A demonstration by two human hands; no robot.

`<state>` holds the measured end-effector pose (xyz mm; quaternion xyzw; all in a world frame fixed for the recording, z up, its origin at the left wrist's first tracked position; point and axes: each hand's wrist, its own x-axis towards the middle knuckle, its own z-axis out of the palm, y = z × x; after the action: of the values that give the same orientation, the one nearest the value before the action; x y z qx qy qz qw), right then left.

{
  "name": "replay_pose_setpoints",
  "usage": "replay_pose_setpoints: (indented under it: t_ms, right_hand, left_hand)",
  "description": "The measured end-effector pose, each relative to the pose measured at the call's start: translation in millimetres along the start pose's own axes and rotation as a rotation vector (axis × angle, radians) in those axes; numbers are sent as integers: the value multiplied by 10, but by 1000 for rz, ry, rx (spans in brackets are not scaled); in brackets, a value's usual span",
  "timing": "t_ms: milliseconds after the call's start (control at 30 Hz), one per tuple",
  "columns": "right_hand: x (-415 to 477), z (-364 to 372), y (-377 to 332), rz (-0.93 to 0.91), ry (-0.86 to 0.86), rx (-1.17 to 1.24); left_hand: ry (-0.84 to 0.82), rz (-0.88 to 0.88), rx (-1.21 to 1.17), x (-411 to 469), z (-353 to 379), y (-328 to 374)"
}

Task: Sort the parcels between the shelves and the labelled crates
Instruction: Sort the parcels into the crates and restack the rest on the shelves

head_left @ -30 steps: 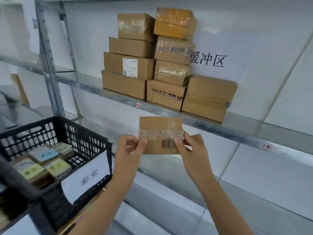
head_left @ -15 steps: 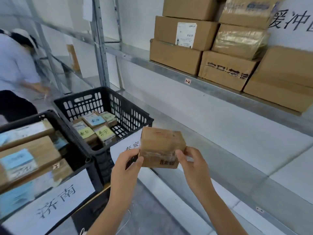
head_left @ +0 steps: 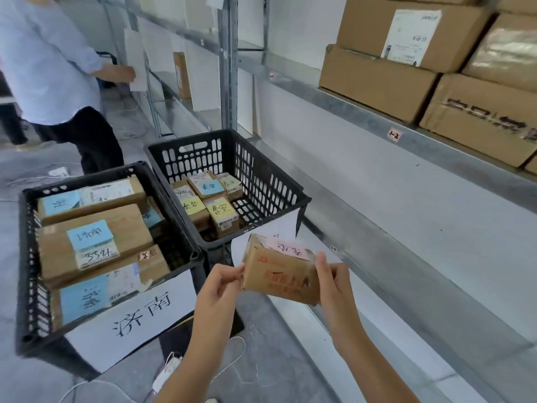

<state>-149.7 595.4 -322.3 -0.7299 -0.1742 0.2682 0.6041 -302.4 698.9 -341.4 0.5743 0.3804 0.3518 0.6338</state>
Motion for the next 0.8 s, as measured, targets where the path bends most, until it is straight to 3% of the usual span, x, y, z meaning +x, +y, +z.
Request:
replay_pose_setpoints:
  t_ms: [100, 267, 800]
  right_hand:
    - [134, 31, -69, 46, -11, 37]
    - [348, 110, -218, -31, -38, 3]
    - [1210, 982, -788, -72, -212, 37]
  left_hand:
    - [3, -34, -32, 140, -31, 53]
    - [10, -154, -170, 362, 26, 111]
    - [70, -82, -189, 1437, -477, 587]
